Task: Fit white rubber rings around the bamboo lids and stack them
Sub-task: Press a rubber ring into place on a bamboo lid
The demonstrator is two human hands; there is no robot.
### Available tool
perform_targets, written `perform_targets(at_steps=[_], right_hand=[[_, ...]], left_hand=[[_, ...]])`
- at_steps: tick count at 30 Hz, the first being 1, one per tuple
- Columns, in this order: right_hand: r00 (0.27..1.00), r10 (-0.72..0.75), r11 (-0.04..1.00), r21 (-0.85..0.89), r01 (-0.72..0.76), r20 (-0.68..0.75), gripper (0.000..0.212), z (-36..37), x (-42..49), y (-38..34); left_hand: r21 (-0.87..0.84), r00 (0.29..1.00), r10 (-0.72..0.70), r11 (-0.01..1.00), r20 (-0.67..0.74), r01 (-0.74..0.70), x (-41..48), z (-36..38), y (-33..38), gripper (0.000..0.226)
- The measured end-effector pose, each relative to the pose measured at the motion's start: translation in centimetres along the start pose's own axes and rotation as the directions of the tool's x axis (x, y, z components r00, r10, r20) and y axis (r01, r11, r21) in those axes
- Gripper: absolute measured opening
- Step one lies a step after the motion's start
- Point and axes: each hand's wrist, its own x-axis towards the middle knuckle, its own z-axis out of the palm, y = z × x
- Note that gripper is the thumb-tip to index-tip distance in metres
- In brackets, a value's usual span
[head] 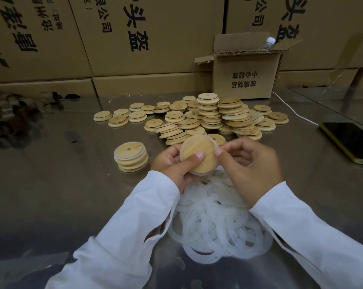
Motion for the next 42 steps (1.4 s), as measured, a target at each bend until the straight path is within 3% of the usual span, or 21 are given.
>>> perform_targets(at_steps=[5,9,16,22,31,42], right_hand=[[0.996,-0.086,0.987,-0.138,0.087,0.008,0.007,-0.3,0.0,0.0],[0.986,-0.143,0.965,-0.212,0.158,0.082,0.009,-0.4,0.0,-0.2],[0.995,0.020,0.996,-0.089,-0.011,0.101,0.011,-0.5,0.4,-0.4],[0.992,0.096,0.995,0.019,-0.097,0.076,0.011,-0.4,0.6,-0.8],[0.987,0.067,0.996,0.050,-0.075,0.148,0.009,-0.7,0.4,-1.0],[0.994,-0.039,0.996,-0.082,0.047,0.101,0.025,-0.4,0.1,-0.3]], left_hand=[[0.241,0.999,-0.001,0.970,0.042,-0.009,-0.1,-0.3,-0.2,0.044],[0.307,0.999,0.033,0.951,0.017,-0.036,-0.2,-0.3,-0.2,0.023],[0.407,0.991,0.132,0.903,0.033,-0.134,-0.4,-0.3,0.1,0.016],[0.425,0.985,0.164,0.889,0.050,-0.169,-0.3,-0.1,0.3,0.018],[0.379,0.986,0.162,0.911,0.034,-0.163,-0.3,-0.3,0.2,0.014],[0.385,0.983,0.183,0.906,0.023,-0.178,-0.4,-0.2,0.4,0.014]])
